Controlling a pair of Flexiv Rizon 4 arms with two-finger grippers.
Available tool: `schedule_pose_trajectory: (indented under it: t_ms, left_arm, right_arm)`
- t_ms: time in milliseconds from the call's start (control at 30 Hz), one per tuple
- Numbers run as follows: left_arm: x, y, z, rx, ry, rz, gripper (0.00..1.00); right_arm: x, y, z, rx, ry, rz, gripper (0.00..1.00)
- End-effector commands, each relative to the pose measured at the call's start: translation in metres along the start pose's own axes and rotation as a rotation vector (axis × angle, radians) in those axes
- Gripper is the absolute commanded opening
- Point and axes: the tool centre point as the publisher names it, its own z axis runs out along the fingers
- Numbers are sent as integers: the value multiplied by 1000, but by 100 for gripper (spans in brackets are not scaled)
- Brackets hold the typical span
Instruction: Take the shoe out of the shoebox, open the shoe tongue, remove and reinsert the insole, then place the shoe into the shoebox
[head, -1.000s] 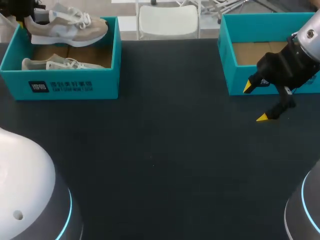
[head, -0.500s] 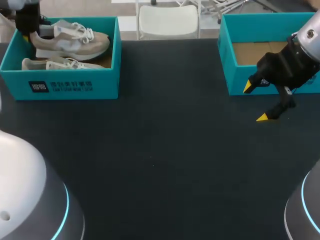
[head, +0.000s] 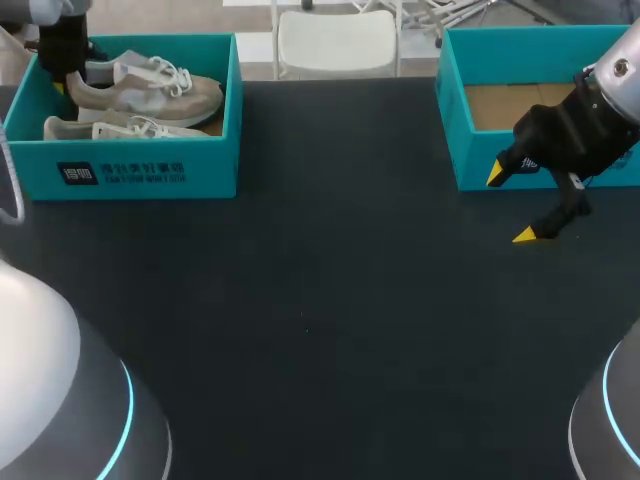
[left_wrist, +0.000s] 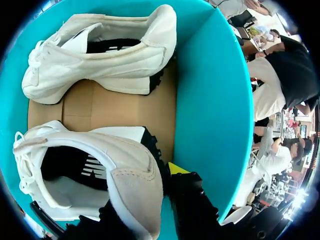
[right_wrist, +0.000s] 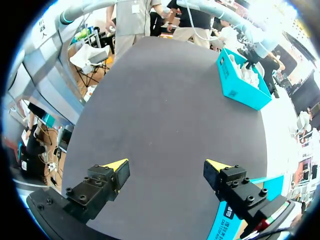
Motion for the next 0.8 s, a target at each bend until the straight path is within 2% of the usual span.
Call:
schedule_pose_trajectory:
  t_ms: [33,133,233,367,400,467,567,667,800]
  left_arm:
    - [-5,11,9,30,13,-2,0]
    - [-6,9,11,24,20,9,0]
    - [-7,7,13,22,18,22,21]
    - [-6,6,13,33,13,27,22]
    - [-5,6,13,32,12,28,26]
    - [-4,4,11,28,8,34,44]
    - [-4,1,8,24,1,45,51]
    - [-2,-2,4,20,-13,53,65]
    - [-2,-8,-4,13,-32,66,68]
  right_arm:
    - [-1,0,1,3,0,1,100]
    - [-1,0,1,3,0,1,100]
    - [-1,0,1,3,0,1,100]
    - [-1,0,1,3,0,1,100]
    - [-1,0,1,3,0,1,100]
    - [-1,0,1,3,0,1,100]
    - [-1,0,1,3,0,1,100]
    - [-1,0,1,3,0,1,100]
    - [-1,0,1,3,0,1,100]
